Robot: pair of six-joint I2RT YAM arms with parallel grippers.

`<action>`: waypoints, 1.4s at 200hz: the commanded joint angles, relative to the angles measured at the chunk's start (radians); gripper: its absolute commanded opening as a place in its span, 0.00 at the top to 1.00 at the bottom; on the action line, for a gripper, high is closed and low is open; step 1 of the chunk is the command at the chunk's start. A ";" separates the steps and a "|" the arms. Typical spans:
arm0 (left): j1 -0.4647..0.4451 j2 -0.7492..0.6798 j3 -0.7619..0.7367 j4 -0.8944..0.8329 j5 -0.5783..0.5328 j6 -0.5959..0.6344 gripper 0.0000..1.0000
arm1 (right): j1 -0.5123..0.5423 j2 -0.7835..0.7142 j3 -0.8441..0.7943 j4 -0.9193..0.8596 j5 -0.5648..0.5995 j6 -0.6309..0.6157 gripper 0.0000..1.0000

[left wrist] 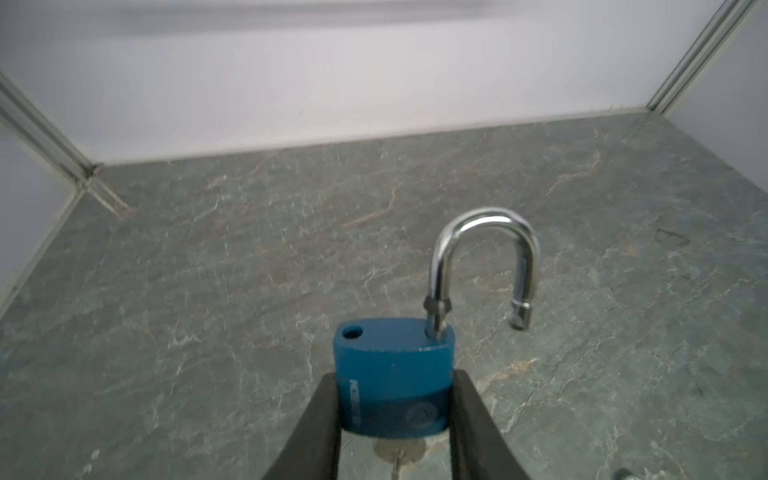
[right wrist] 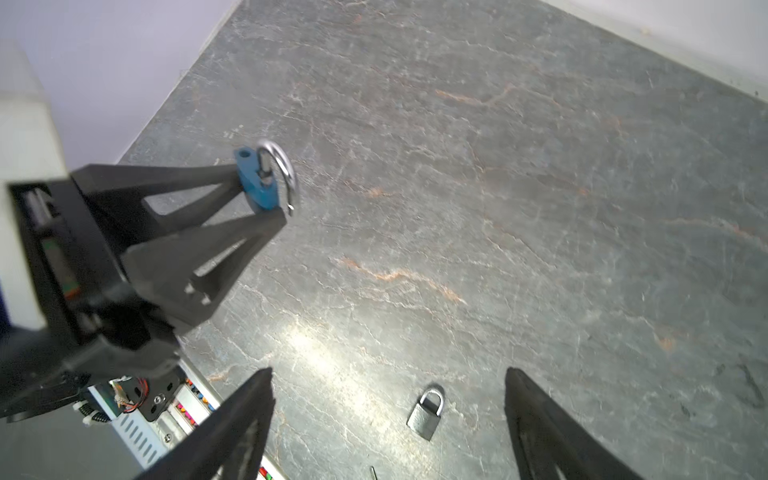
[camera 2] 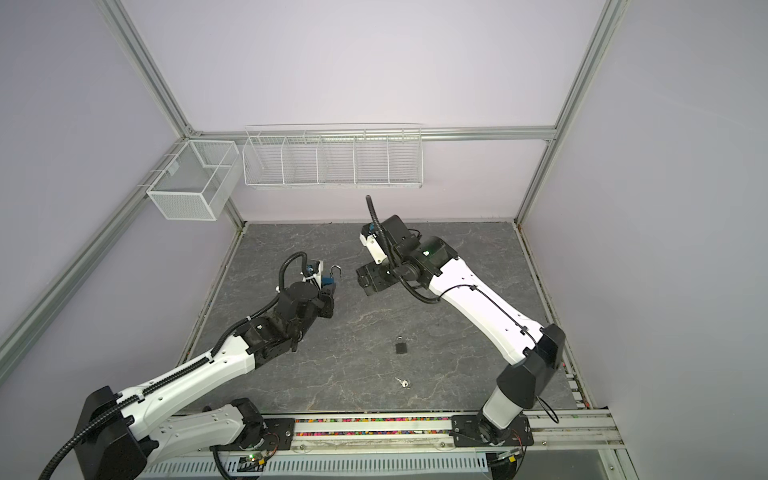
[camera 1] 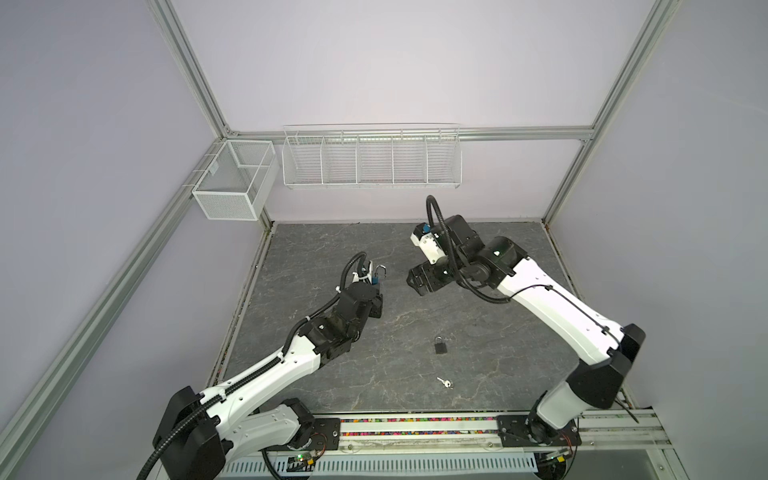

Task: Unlock with the key
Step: 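Release the shackle and lower the open blue padlock onto the table with the left gripper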

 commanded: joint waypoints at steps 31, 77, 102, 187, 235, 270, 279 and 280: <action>0.037 0.111 0.068 -0.375 0.207 -0.339 1.00 | -0.045 -0.119 -0.348 0.270 -0.081 0.175 0.12; 0.078 0.259 0.096 -0.490 0.301 -0.394 1.00 | -0.042 -0.118 -0.497 0.373 -0.134 0.244 0.12; 0.078 0.347 0.097 -0.475 0.365 -0.405 1.00 | -0.043 -0.108 -0.529 0.378 -0.121 0.242 0.12; 0.094 0.483 0.069 -0.398 0.432 -0.426 1.00 | -0.042 -0.107 -0.562 0.391 -0.105 0.238 0.12; 0.108 0.508 0.061 -0.387 0.449 -0.429 0.79 | -0.042 -0.089 -0.554 0.376 -0.107 0.235 0.12; 0.108 0.496 0.107 -0.435 0.434 -0.403 0.45 | -0.035 -0.072 -0.529 0.320 -0.098 0.223 0.12; 0.108 0.496 0.120 -0.443 0.435 -0.396 0.41 | -0.032 -0.073 -0.522 0.302 -0.097 0.217 0.12; 0.108 0.496 0.121 -0.444 0.435 -0.396 0.41 | -0.031 -0.073 -0.522 0.299 -0.096 0.216 0.12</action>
